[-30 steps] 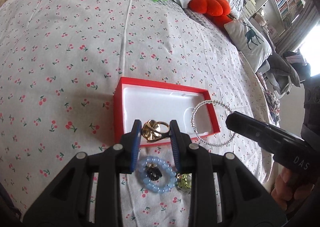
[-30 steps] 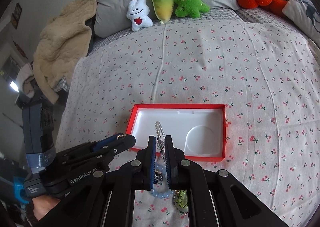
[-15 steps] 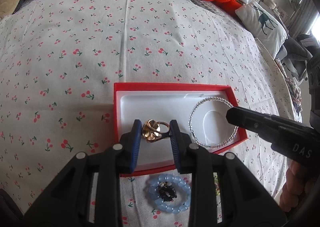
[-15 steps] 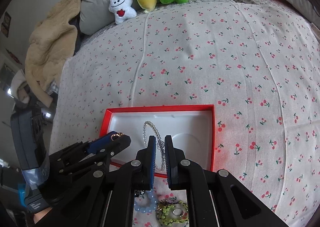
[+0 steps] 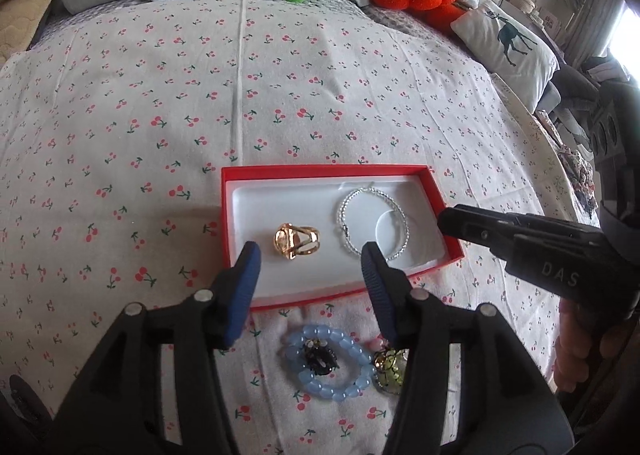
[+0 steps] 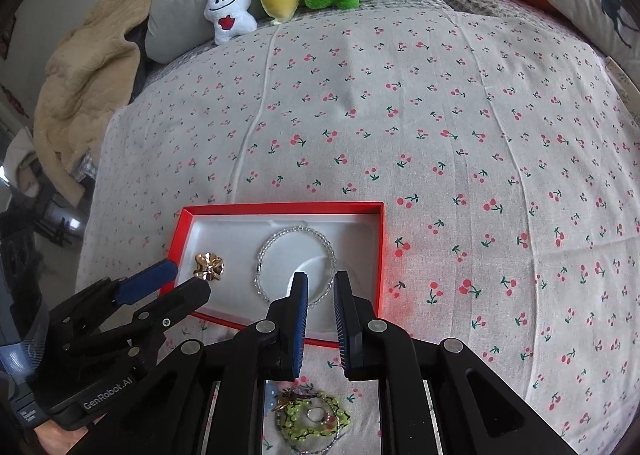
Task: Organize jewelry
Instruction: 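Open both tools and withdraw them from the box toward the remaining jewelry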
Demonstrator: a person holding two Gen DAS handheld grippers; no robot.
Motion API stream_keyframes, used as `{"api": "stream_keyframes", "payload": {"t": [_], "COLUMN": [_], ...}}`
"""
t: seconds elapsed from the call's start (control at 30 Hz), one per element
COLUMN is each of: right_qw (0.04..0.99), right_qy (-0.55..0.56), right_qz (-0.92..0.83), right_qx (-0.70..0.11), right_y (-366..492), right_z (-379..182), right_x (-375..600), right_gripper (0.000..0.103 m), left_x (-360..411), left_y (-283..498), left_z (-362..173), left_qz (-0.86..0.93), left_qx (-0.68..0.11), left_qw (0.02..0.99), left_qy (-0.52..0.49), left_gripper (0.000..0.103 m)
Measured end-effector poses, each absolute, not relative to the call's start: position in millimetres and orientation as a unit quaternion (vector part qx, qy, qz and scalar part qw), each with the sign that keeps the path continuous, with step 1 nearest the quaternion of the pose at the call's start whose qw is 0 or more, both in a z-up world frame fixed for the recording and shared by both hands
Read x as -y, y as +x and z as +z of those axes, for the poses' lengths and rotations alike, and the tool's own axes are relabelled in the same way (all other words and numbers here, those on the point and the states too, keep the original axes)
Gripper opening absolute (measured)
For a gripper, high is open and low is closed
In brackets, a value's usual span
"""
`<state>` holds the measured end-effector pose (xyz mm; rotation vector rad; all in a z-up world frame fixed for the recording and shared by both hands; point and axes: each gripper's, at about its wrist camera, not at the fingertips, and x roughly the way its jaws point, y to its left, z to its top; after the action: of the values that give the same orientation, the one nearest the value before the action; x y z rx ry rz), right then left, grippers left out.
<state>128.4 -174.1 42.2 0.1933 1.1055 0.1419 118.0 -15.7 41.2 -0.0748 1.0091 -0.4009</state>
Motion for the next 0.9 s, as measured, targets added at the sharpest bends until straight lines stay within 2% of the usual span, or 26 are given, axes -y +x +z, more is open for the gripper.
{"api": "stream_keyframes", "payload": {"t": [0.07,0.23,0.37,0.57,0.63,0.67,0.7,0.77,0.9], "right_qw": [0.849,0.852,0.849,0.843,0.841,0.840,0.838,0.840,0.842], "right_qy": [0.079,0.065,0.058,0.047,0.042,0.041,0.041,0.041,0.034], "right_qz": [0.067,0.070,0.070,0.076,0.076,0.076,0.075,0.073,0.071], "right_qx": [-0.518,-0.515,-0.521,-0.531,-0.534,-0.536,-0.538,-0.536,-0.534], "right_y": [121,99,85,65,60,59,58,55,53], "right_z": [48,54,49,41,37,35,34,32,32], "right_x": [173,173,170,163,161,161,161,161,160], "right_gripper": [0.015,0.015,0.015,0.017,0.022,0.030,0.049,0.070,0.070], "left_x": [12,5,0,-5,-6,-7,-7,-8,-7], "left_y": [107,83,68,55,53,52,52,51,51], "left_z": [46,46,37,22,19,18,17,16,14], "left_qz": [-0.191,-0.180,-0.166,-0.152,-0.151,-0.150,-0.150,-0.150,-0.148], "left_qx": [-0.475,-0.476,-0.487,-0.506,-0.510,-0.511,-0.513,-0.514,-0.518], "left_qw": [0.858,0.860,0.857,0.849,0.847,0.846,0.845,0.844,0.842], "left_qy": [-0.031,-0.019,-0.009,0.003,0.004,0.005,0.005,0.007,0.010], "left_gripper": [0.064,0.076,0.082,0.085,0.086,0.086,0.086,0.086,0.086]}}
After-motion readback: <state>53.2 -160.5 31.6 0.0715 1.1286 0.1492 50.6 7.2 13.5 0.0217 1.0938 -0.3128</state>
